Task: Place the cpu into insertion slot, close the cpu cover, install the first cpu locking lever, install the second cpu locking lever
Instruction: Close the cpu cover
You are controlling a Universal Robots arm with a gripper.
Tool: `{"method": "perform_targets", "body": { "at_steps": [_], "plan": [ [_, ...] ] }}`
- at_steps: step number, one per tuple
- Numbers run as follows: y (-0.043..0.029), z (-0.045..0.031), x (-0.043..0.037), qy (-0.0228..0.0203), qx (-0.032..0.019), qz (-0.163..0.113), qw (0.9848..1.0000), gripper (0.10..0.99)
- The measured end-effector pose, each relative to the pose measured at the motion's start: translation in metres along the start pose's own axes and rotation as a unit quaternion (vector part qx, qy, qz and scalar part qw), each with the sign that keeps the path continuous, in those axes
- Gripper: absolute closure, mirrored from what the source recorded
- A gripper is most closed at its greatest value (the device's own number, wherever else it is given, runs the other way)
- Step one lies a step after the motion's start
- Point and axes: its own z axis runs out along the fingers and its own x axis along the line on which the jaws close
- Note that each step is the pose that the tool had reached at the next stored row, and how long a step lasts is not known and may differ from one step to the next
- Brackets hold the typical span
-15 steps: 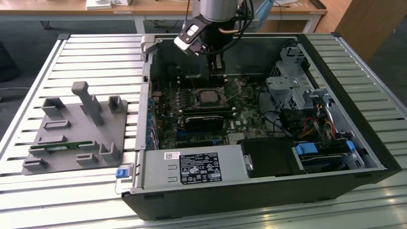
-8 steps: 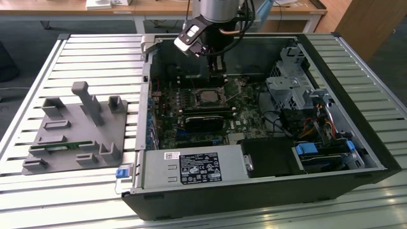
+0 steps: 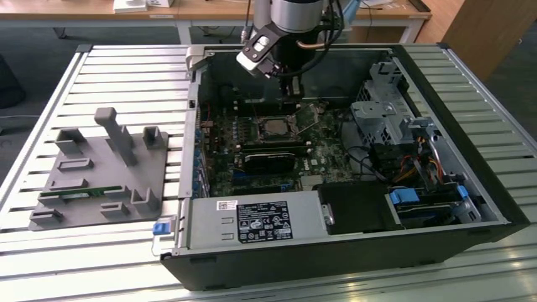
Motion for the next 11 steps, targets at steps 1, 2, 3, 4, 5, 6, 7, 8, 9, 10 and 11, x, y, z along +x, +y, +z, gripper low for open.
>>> {"method": "perform_targets", "body": {
  "at_steps": [1, 2, 3, 4, 5, 6, 7, 8, 9, 10, 11],
  "plan": [
    [0.0029, 0.0004, 0.0, 0.0018, -0.0001, 0.0, 1.0, 0.98],
    [0.0049, 0.0007, 0.0, 0.0023, -0.0001, 0.0, 1.0, 0.98],
    [0.0058, 0.0008, 0.0, 0.0023, -0.0001, 0.0, 1.0, 0.98],
    [0.0061, 0.0009, -0.0001, 0.0022, 0.0, 0.0, 1.0, 0.98],
    [0.0063, 0.0011, -0.0001, 0.0023, 0.0, 0.0, 1.0, 0.98],
    [0.0067, 0.0012, -0.0001, 0.0023, 0.0, 0.0, 1.0, 0.98],
    [0.0072, 0.0013, -0.0001, 0.0022, 0.0, 0.0, 1.0, 0.98],
    [0.0078, 0.0016, -0.0001, 0.0023, 0.0, 0.0, 1.0, 0.98],
    [0.0081, 0.0016, -0.0001, 0.0023, 0.0, 0.0, 1.0, 0.98],
    [0.0084, 0.0016, -0.0001, 0.0023, 0.0, 0.0, 1.0, 0.98],
    [0.009, 0.0017, -0.0001, 0.0023, 0.0, 0.0, 1.0, 0.98]
  ]
}}
